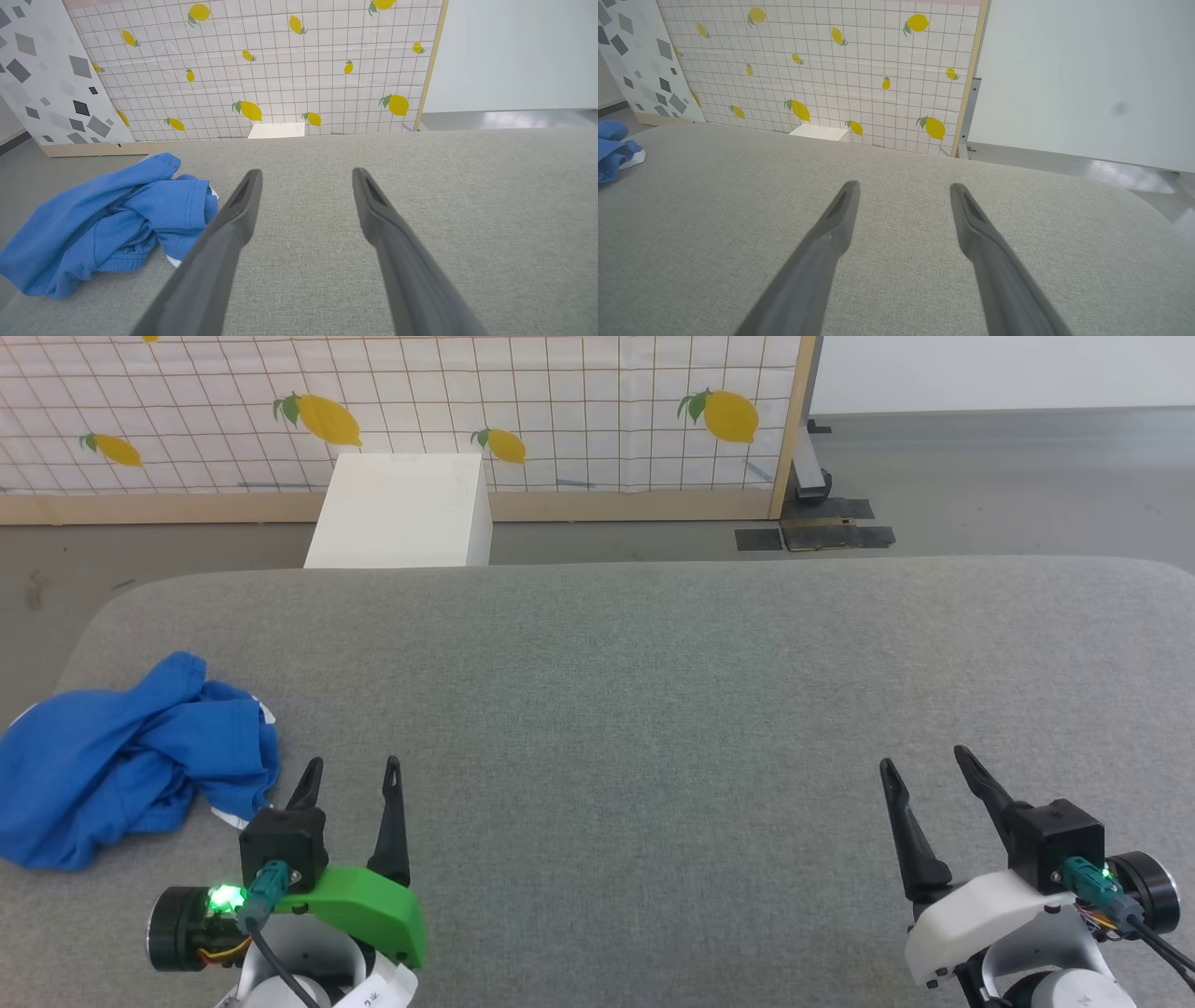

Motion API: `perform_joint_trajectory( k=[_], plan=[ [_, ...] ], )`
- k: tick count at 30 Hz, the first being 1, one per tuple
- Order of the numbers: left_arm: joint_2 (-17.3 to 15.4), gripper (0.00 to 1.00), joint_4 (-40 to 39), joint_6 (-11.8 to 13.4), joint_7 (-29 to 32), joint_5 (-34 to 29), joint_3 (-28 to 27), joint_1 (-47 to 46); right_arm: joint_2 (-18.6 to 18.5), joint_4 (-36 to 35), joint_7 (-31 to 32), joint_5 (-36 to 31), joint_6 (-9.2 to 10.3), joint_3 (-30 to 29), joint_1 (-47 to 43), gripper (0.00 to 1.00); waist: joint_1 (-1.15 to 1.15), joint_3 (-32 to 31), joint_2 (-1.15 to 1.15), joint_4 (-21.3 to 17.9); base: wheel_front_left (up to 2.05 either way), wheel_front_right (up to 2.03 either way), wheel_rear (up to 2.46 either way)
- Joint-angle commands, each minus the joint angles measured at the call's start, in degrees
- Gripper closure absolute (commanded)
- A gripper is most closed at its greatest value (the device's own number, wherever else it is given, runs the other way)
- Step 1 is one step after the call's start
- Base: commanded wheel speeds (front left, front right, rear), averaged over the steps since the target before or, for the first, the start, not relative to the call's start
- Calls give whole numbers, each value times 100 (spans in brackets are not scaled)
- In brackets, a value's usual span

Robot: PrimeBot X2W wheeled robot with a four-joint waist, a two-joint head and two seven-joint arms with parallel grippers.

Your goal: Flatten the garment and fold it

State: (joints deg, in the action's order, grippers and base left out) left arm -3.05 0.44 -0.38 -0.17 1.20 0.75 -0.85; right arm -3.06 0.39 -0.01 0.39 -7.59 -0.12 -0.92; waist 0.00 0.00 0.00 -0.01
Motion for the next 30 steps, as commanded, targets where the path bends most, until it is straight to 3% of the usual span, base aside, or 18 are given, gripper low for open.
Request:
perform_joint_trajectory(
  k=[1, 16, 30],
  plan=[
    [1, 0, 39, 34, -58, 49, 39, -25, 2, 16, -47, 11, 0, -5, 11, 0, 0, -1, 0, 0, 0, 0, 0],
    [-6, 0, 244, 154, -240, 218, 215, -124, 4, 81, -180, 7, 2, -12, 30, 0, 0, -9, 0, 177, 0, 0, 0],
    [-40, 0, 362, 263, -405, 350, 299, -177, 6, 133, -290, -9, 3, 4, 62, 0, 0, 6, 0, 745, 0, 0, 0]
  ],
)
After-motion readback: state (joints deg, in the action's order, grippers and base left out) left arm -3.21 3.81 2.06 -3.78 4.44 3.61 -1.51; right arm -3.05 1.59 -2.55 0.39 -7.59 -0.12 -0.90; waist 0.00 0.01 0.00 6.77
